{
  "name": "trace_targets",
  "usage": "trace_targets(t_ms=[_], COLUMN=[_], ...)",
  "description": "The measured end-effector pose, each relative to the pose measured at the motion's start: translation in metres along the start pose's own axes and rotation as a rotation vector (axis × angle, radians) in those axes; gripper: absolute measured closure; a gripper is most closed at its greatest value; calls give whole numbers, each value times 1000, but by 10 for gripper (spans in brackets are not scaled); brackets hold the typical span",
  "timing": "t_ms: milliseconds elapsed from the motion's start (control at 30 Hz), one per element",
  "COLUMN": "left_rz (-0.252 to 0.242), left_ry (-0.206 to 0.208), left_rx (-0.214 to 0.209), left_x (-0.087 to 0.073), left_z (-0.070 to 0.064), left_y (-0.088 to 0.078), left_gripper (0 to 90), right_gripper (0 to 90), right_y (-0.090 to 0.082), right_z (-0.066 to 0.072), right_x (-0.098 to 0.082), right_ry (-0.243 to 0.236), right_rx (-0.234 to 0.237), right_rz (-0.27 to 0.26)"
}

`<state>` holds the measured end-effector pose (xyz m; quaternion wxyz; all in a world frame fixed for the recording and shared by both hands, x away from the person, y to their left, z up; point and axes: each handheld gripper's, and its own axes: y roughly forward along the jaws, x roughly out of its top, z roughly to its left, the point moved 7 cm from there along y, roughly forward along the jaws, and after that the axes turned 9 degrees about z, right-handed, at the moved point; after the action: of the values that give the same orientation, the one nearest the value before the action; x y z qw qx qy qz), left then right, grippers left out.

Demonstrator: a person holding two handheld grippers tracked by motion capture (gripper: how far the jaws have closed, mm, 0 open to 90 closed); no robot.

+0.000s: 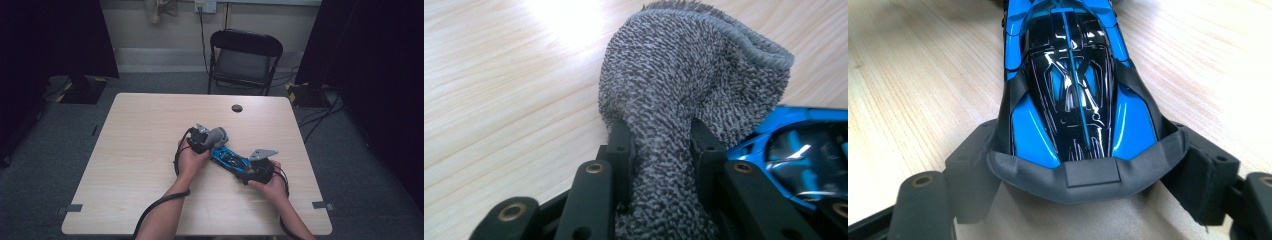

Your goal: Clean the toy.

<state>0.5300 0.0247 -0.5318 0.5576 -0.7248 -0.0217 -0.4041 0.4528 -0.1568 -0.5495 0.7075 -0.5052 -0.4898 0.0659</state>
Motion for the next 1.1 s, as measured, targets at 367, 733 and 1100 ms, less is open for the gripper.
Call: trace_targets(t_ms=[367, 733, 1100], left_rz=[18, -52, -75], left_ry=[-24, 9, 72], left_rx=[24, -15, -104], left_x=[-7, 12, 24], left_z=[14, 1, -41], left_y=[-7, -36, -45], left_gripper=[691, 691, 691], right_gripper=[235, 235, 235], right_y=[0, 0, 0], right_z=[0, 0, 0], right_x=[0, 0, 0], right_ry=[0, 0, -1], right_rx=[0, 0, 0], right_rz=[0, 0, -1])
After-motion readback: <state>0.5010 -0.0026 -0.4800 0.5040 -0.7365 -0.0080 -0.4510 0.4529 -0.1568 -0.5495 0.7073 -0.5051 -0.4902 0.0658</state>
